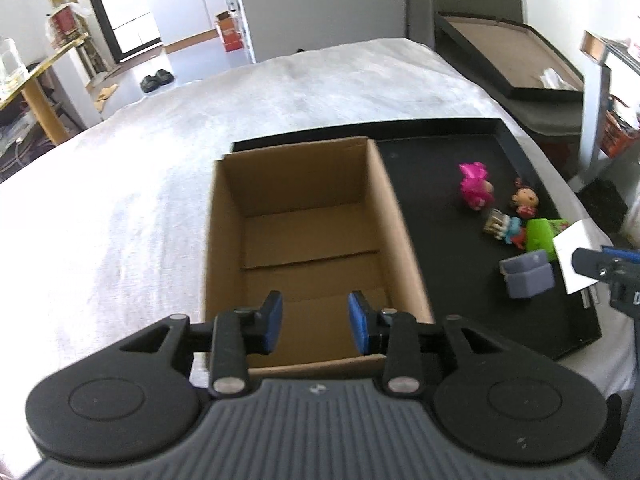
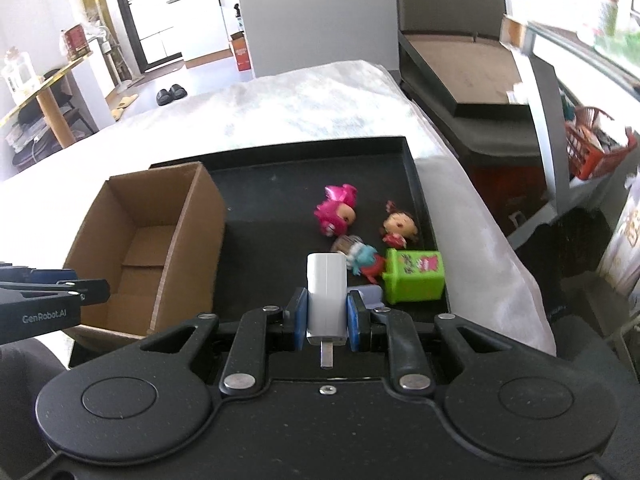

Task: Organize rigid objects
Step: 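Lift the white adapter with the right gripper and carry it over the cardboard box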

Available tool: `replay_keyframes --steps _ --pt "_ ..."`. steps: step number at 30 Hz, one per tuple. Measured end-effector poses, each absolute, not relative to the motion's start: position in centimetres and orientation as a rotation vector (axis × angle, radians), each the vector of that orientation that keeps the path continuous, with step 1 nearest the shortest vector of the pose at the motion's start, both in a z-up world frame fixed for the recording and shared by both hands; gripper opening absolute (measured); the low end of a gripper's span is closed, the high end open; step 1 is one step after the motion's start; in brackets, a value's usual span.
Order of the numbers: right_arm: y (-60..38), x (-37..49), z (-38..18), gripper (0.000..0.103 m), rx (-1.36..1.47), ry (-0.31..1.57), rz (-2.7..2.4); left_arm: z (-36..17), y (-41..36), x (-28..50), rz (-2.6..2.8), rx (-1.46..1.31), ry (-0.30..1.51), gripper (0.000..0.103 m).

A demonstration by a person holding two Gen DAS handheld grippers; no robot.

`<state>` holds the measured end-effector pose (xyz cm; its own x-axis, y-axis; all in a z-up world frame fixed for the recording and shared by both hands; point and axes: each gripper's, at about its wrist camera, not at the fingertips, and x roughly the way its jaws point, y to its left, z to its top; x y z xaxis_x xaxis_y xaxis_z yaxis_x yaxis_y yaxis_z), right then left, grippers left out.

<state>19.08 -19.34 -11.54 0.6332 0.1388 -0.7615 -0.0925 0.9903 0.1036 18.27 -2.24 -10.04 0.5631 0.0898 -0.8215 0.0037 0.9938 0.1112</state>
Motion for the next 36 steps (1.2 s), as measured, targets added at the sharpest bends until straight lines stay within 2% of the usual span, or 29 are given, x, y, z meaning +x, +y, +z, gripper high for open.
replay_keyframes --steps 18,36 --pt "-13.3 20.2 -7.8 0.021 -0.018 0.835 0.184 -8.3 3.7 18.3 0.089 0.060 0.940 0.035" --pt "-6.6 22.7 -8.1 0.021 -0.143 0.865 0.291 -11.2 7.2 20.1 0.082 -0.070 0.961 0.034"
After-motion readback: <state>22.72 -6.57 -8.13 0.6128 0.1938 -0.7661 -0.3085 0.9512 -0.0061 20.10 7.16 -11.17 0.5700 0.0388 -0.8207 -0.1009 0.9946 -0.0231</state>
